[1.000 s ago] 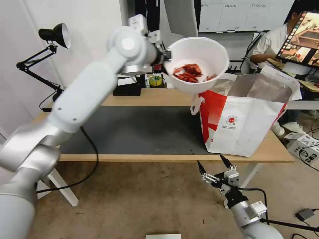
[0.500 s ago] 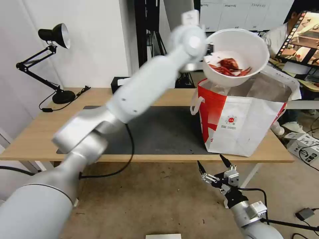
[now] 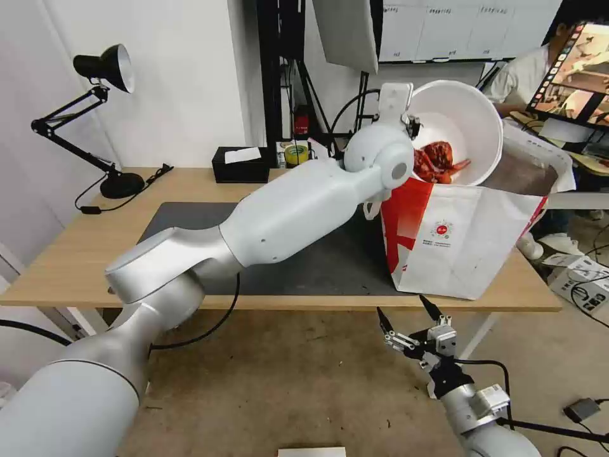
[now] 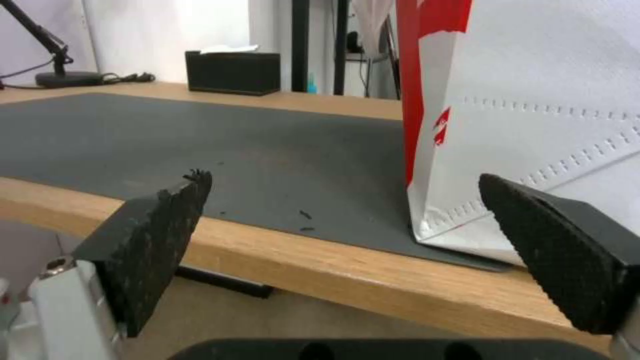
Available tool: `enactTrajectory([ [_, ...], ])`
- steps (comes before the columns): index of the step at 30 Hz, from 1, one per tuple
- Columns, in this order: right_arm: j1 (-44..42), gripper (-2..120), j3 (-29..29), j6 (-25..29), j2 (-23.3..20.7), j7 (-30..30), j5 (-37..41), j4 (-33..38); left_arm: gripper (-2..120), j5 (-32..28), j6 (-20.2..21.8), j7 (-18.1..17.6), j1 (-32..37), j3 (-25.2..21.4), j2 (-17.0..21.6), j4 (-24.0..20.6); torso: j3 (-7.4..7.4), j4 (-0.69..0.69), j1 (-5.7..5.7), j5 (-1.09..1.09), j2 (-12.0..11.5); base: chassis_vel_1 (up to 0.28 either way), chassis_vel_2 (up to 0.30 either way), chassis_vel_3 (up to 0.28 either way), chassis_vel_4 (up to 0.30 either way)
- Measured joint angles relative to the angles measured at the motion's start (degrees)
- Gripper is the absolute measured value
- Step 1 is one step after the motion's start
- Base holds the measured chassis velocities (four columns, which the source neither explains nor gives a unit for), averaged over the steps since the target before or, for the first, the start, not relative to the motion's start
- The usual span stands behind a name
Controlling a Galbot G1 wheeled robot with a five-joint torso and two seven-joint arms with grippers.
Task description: Pick up the trash from the table and place it into the takeout bag.
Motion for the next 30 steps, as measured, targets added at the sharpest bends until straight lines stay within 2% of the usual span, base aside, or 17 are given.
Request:
enactTrajectory([
  [1,0.0,100,0.0,0.0,0.0,0.0,0.0,0.0,0,0.0,0.0,0.0,0.0,0.0,0.0,0.0,0.0,0.0,0.0,0.0,0.0,0.0,0.0,0.0,0.0],
  [4,0.0,100,0.0,0.0,0.0,0.0,0.0,0.0,0,-7.7,4.3,-0.2,-0.2,-1.3,0.5,-1.5,0.0,0.0,0.0,-0.01,0.0,0.0,0.0,0.0,0.0],
  [5,0.0,100,0.0,0.0,0.0,0.0,0.0,0.0,0,-7.7,4.3,-0.2,-0.2,-1.3,0.5,-1.5,0.0,0.0,0.0,-0.01,0.0,0.0,0.0,0.0,0.0],
  [7,0.0,100,0.0,0.0,0.0,0.0,0.0,0.0,0,-12.9,6.9,-1.5,-0.5,-2.4,0.5,-1.6,0.0,0.0,0.0,0.0,0.0,0.0,0.0,0.0,0.0],
  [15,0.0,100,0.0,0.0,0.0,0.0,0.0,0.0,0,-16.6,10.0,-3.4,-0.6,-3.1,0.7,-1.6,0.0,0.0,0.0,-0.01,0.0,0.0,0.0,0.0,0.0],
  [17,0.0,100,0.0,0.0,0.0,0.0,0.0,0.0,11,-18.3,11.5,-4.2,-0.6,-3.3,0.8,-1.9,0.0,0.0,0.0,0.0,0.0,0.0,0.0,0.0,0.0],
  [18,0.0,100,0.0,0.0,0.0,0.0,0.0,0.0,13,-18.9,12.0,-4.3,-0.6,-3.4,0.8,-2.0,0.0,0.01,0.0,0.0,0.0,0.0,0.0,0.0,0.0],
  [19,0.0,100,0.0,0.0,0.0,0.0,0.0,0.0,21,-19.9,12.7,-4.6,-0.5,-3.7,0.8,-2.2,0.0,0.0,0.0,-0.01,0.0,0.0,0.0,0.0,0.0],
  [21,0.0,100,0.0,0.0,0.0,0.0,0.0,0.0,25,-20.7,13.1,-5.0,-0.5,-3.8,0.8,-2.4,0.0,0.0,0.0,-0.01,0.0,0.0,0.0,0.0,0.0],
  [23,0.0,100,0.0,0.0,0.0,0.0,0.0,0.0,36,-22.8,14.7,-6.4,-0.3,-4.2,0.5,-2.8,0.0,0.0,0.0,0.0,0.0,0.0,0.0,0.0,0.0],
  [24,0.0,100,0.0,0.0,0.0,0.0,0.0,0.0,36,-22.8,14.7,-6.4,-0.3,-4.2,0.5,-2.8,0.0,0.0,0.0,0.0,0.0,0.0,0.0,0.0,0.0],
  [30,0.0,100,0.0,0.0,0.0,0.0,0.0,0.0,62,-23.5,15.0,-6.7,0.1,-4.5,0.8,-3.2,0.0,0.0,-0.01,0.0,0.0,0.0,0.0,0.0,0.0],
])
